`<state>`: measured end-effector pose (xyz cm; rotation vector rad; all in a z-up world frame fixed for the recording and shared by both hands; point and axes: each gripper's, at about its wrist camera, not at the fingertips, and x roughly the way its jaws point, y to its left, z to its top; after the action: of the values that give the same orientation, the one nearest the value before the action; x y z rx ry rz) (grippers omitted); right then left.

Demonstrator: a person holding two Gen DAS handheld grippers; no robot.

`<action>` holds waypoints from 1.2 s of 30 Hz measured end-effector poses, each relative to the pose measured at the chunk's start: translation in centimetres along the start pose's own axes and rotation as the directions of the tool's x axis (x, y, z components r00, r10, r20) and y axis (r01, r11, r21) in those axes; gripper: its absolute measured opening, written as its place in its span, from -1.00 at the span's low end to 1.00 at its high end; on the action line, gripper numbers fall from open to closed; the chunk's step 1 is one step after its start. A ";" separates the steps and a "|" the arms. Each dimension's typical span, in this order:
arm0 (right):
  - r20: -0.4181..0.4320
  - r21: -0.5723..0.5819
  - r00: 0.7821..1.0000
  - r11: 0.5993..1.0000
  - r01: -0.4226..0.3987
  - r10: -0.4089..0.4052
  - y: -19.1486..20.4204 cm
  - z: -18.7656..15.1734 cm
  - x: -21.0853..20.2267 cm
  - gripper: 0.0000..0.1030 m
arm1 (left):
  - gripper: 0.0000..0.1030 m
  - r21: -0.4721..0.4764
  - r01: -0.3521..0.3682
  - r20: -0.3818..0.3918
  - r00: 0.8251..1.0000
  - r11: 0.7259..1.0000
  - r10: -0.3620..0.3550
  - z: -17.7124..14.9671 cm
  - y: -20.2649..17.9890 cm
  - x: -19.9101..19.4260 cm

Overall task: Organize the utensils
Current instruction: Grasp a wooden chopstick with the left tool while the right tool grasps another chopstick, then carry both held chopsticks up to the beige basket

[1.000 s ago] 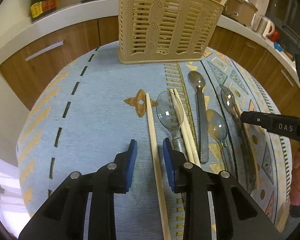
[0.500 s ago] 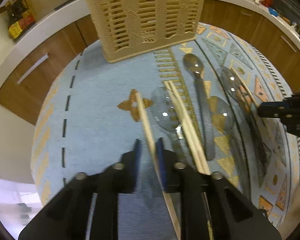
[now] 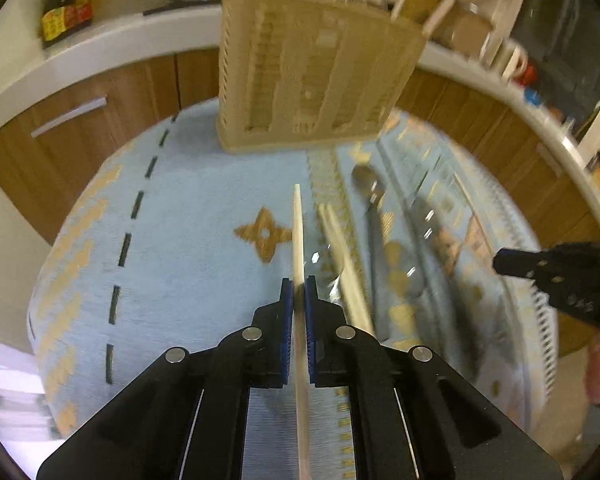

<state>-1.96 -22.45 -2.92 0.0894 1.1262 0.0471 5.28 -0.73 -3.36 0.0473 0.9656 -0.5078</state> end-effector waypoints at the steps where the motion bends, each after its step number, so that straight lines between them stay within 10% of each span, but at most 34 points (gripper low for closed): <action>1: 0.022 -0.005 1.000 1.000 -0.015 0.015 0.1 0.2 -0.6 -0.92 | -0.92 -0.003 0.008 0.028 1.000 1.000 -0.008 0.2 0.0 -0.7; 11: 0.224 -0.024 0.964 0.990 -0.138 0.140 1.0 3.3 -6.1 -0.92 | -0.92 -0.014 0.099 0.320 0.943 0.995 -0.090 3.4 -0.6 -7.4; 18: 0.431 -0.052 0.888 0.987 -0.154 0.161 1.6 7.1 -10.8 -0.92 | -0.92 -0.028 0.226 0.457 0.869 0.974 -0.189 8.4 0.4 -10.5; 26: 0.623 -0.032 0.767 0.984 -0.176 0.157 1.9 13.1 -13.1 -0.92 | -0.92 -0.017 0.140 0.601 0.793 0.990 -0.101 14.4 -0.2 -10.7; 36: 0.701 0.114 0.713 0.980 -0.166 0.039 -0.9 20.0 -9.5 -0.92 | -0.92 -0.004 0.048 0.699 0.714 0.999 -0.031 18.8 0.0 -7.9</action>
<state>12.04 -25.05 14.06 0.2994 0.3522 0.0130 16.15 -2.51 13.76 -0.1812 0.2142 -0.4972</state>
